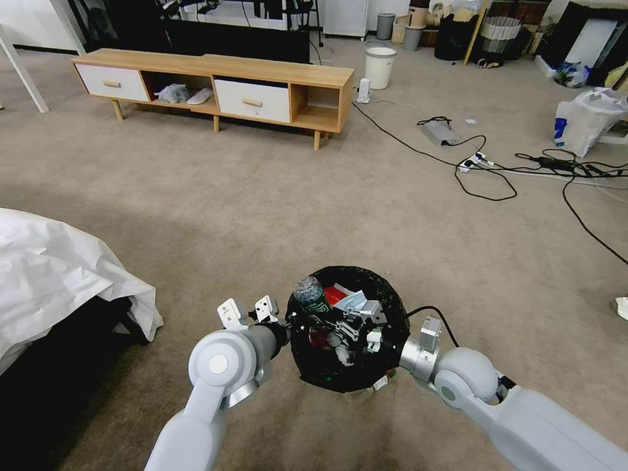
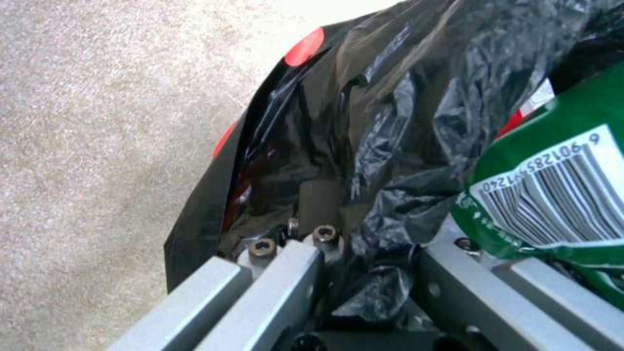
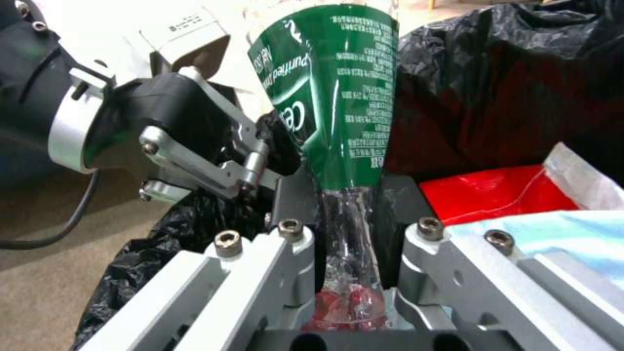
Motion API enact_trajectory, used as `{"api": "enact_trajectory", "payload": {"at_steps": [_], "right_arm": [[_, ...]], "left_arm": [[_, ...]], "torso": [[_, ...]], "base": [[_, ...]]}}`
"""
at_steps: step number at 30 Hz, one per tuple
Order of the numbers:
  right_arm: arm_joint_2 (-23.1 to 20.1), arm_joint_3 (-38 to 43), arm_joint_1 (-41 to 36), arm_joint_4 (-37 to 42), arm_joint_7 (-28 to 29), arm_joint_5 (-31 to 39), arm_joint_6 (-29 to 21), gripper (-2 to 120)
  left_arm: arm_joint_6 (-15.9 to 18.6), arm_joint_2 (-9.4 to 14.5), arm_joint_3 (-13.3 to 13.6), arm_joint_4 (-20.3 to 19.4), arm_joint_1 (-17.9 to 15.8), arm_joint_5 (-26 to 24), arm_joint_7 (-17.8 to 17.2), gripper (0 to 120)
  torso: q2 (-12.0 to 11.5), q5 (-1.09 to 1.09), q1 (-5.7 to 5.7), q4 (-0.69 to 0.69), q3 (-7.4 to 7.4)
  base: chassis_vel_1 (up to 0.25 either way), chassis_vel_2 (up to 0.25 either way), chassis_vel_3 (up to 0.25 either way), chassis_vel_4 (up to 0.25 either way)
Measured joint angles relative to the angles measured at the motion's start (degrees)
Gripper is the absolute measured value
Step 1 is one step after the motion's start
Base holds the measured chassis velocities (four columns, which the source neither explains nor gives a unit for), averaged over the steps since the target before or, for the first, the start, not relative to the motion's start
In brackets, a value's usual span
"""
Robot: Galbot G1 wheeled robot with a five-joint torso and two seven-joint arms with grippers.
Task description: Pick up the trash bin and place the garbage on the floor into it.
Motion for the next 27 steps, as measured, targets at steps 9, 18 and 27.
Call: {"api": "enact_trajectory", "payload": {"at_steps": [9,18,27], "right_arm": [[0.14,0.06,-0.05,-0.16,0.15,-0.07,0.0,13],[0.19,0.17,-0.06,-0.31,0.18,-0.09,0.02,13],[0.5,0.15,0.04,-0.61,0.57,-0.11,0.04,16]], "left_arm": [[-0.1,-0.02,-0.1,-0.02,-0.1,-0.02,0.0,0],[-0.17,-0.17,-0.07,0.05,-0.28,0.0,0.0,0],[-0.26,-0.42,-0.09,0.15,-0.38,-0.09,-0.01,0]], "torso": [[0.0,0.0,0.0,0.0,0.0],[0.0,0.0,0.0,0.0,0.0],[0.0,0.0,0.0,0.0,0.0]], "base": [[0.0,0.0,0.0,0.0],[0.0,0.0,0.0,0.0],[0.0,0.0,0.0,0.0]]}}
